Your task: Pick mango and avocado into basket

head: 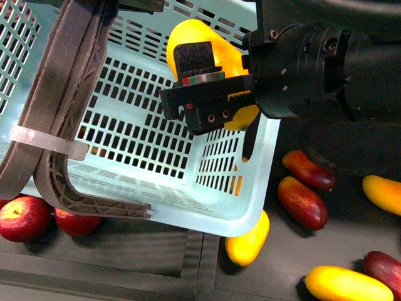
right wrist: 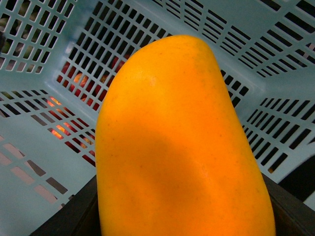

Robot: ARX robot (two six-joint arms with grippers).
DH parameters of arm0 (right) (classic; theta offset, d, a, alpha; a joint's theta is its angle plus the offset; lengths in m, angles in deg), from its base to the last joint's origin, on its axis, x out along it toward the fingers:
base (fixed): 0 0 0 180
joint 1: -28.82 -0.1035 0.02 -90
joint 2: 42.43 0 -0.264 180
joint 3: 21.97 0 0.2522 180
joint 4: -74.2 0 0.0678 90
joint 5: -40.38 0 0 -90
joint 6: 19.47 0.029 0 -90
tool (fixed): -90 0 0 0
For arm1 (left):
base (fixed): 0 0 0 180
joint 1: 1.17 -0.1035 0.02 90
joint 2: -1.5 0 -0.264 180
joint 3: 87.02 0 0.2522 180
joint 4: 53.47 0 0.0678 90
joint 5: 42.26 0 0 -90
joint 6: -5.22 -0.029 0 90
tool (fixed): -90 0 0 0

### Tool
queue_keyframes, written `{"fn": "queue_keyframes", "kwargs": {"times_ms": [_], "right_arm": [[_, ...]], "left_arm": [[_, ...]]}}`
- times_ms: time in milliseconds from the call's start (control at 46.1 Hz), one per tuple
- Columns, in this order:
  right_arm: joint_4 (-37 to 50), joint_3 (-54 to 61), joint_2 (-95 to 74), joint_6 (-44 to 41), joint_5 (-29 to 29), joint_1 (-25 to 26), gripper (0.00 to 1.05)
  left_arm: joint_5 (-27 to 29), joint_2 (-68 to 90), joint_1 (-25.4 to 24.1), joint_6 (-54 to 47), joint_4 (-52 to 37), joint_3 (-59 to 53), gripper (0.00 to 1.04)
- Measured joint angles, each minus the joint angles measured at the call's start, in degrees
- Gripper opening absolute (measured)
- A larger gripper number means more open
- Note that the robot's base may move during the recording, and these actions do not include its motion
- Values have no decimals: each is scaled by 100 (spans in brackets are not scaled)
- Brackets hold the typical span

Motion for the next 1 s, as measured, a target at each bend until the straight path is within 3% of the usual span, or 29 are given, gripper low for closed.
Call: {"fn": "queue_keyframes", "kwargs": {"times_ms": [87, 195, 520, 867, 997], "right_arm": [[267, 0, -7, -2, 133, -26, 83], [540, 96, 234, 7, 363, 107, 99], [452, 927, 2208, 654, 581, 1423, 97], [-741, 2317, 5215, 1263, 358, 3576, 97], [-1071, 2767, 6008, 1255, 448, 3910, 97]], "left_arm": [[-4, 0, 0, 2, 0, 0, 7], [-2, 0, 2, 2, 0, 0, 7], [28, 0, 0, 9, 4, -11, 7], [-46, 0, 2, 4, 4, -11, 7], [-42, 0, 2, 2, 4, -11, 7]]}}
